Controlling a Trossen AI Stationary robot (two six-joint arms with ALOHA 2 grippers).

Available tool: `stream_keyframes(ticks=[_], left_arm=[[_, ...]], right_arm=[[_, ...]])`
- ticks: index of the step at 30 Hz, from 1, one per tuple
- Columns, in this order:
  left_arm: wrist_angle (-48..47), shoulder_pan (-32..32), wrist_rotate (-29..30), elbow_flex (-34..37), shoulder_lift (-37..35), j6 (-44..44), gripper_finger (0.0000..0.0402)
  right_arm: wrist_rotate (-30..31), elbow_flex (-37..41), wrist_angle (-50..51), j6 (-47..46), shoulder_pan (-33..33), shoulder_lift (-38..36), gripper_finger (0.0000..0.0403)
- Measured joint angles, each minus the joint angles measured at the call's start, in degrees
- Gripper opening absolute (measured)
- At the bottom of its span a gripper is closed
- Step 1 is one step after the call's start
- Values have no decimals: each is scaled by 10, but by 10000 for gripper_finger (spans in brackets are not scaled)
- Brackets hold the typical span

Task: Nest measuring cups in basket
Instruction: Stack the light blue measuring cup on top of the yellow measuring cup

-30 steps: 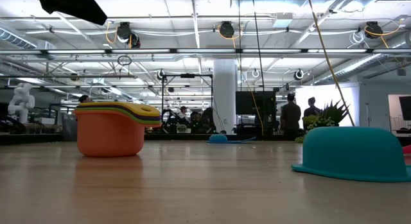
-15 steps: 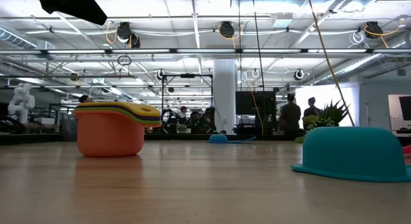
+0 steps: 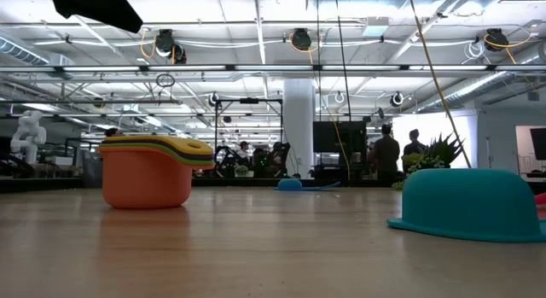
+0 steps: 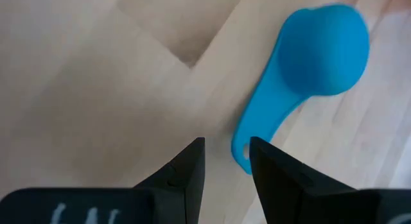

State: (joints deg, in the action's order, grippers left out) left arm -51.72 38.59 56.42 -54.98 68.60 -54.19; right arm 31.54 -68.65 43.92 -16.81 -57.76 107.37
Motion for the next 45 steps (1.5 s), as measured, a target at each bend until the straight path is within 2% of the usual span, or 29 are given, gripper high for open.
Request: stream_keyframes(ticks=[6, 11, 17, 24, 28, 37, 45], left_arm=[[0, 0, 0, 0, 0, 0, 93], [9, 0, 0, 0, 0, 8, 93], [28, 0, 0, 0, 0, 30, 93], [28, 0, 0, 0, 0, 30, 93], [28, 0, 0, 0, 0, 30, 93], [28, 0, 0, 0, 0, 31, 93], [27, 0, 0, 0, 0, 31, 93]], right_arm=[[5, 36, -39, 7, 0, -1, 117], [33, 52, -71, 43, 0, -2, 117], [58, 53, -73, 75, 2, 0, 117], [59, 53, -73, 115, 11, 0, 115], [57, 53, -73, 136, 16, 0, 94], [59, 53, -73, 153, 24, 0, 17], [62, 53, -79, 156, 23, 0, 2]])
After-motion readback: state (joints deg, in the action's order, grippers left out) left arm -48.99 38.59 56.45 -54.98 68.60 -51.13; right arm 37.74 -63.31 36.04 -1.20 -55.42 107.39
